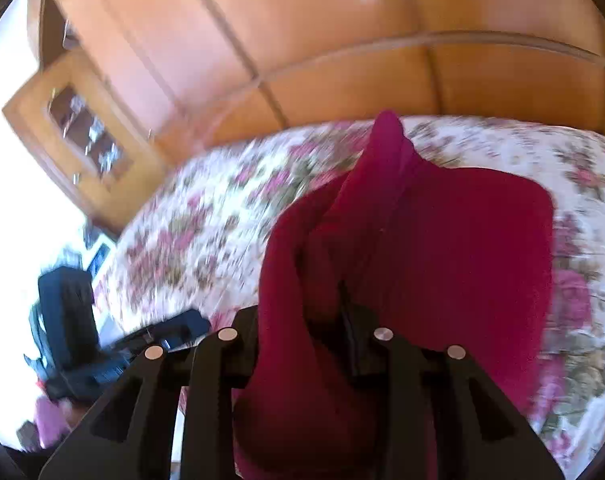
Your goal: Fold small clothes
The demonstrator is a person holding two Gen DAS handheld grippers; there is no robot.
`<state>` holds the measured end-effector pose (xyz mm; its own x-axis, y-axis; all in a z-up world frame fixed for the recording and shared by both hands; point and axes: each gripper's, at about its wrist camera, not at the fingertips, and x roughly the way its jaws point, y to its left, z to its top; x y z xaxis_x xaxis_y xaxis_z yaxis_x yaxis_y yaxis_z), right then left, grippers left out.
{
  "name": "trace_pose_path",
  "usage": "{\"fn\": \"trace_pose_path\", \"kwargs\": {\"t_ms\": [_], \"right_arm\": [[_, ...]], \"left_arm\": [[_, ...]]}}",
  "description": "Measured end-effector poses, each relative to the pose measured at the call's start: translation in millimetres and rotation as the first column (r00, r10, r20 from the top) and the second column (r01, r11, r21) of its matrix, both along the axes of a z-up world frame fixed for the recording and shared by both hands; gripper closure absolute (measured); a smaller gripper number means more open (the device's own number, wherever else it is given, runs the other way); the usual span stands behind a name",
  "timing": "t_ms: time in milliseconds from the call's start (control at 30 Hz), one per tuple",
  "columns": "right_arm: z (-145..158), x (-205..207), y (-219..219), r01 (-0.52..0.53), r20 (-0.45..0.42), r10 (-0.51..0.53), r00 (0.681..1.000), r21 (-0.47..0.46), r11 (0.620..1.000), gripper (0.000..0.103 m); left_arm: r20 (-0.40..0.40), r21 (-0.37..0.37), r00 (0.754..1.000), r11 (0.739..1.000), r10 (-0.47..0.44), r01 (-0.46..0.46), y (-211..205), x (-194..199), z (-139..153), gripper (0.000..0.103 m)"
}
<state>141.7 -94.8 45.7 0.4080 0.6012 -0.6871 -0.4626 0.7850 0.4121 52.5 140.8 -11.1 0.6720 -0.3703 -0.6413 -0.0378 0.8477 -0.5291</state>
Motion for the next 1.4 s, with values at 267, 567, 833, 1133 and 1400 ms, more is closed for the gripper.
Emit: {"fn": "trace_pose_path", "kwargs": {"t_ms": [267,567,833,1133,1400], "right_arm": [[-21,-21,29,-0.177,0.005,0.177,0.984,0.039,0.983,0.032],[2,-66,-51,-0.116,0.041,0.112,0.993,0.136,0.984,0.029],[-21,-89,-100,0.027,0.013,-0.028,1.0,0.065,0.998,0.029],[-26,-96,-62,-0.037,0.078,0.039,0.996,-0.023,0.999,0.031],[-64,-107,-36,-0.106,0.036,0.111,0.993,-0.117,0.987,0.031]], "left_arm": [[0.032,-0.14,0.998,0.988,-0.062,0.066,8,10,6,0.03],[0.036,-0.258,0.982,0.948,-0.184,0.187,-12,40,18,0.023],[-0.119,-0.272,0.954,0.933,-0.276,0.236,-42,86,-5,0.029],[-0.061,-0.03,0.954,0.956,-0.293,0.291,-66,73,18,0.083],[-0.199,-0.095,0.972,0.989,-0.127,0.11,-15,63,-40,0.05]]}}
